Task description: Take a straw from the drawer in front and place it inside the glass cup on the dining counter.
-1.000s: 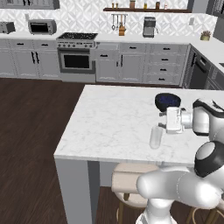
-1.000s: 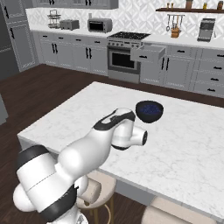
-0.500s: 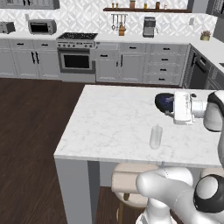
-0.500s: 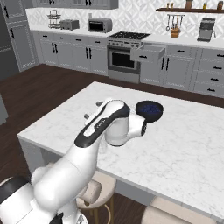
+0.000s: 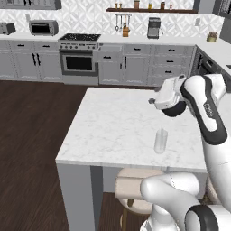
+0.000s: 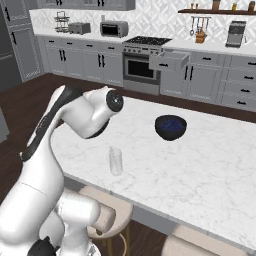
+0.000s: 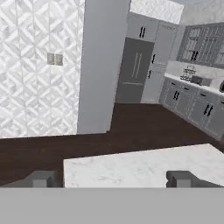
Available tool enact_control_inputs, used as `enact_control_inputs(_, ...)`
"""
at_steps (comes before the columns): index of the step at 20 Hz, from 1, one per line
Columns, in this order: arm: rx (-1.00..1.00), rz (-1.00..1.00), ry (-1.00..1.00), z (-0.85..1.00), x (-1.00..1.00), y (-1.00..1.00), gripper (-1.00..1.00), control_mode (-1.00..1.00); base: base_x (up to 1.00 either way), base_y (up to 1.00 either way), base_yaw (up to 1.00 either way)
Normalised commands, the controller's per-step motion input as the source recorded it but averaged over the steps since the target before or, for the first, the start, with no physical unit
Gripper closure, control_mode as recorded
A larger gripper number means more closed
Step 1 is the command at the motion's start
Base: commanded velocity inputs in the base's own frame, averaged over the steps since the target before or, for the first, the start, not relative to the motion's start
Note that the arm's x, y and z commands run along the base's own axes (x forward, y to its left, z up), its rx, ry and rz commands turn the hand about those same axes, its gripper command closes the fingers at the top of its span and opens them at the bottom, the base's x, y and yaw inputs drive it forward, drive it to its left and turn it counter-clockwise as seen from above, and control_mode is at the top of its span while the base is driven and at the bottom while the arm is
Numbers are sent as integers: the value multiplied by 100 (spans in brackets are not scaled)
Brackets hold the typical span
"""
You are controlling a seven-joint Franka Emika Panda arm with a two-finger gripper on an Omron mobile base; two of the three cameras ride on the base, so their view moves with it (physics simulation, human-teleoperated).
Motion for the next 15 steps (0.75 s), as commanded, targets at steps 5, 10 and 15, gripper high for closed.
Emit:
enact_control_inputs(5, -22, -22, 58, 39, 0, 25, -100, -100, 0, 0, 0)
enact_control_inputs(10, -24, -18, 35, -7, -35, 0, -100, -100, 0, 0, 0)
enact_control_inputs(15, -18, -17, 5, -57, -99, -25, -100, -100, 0, 0, 0)
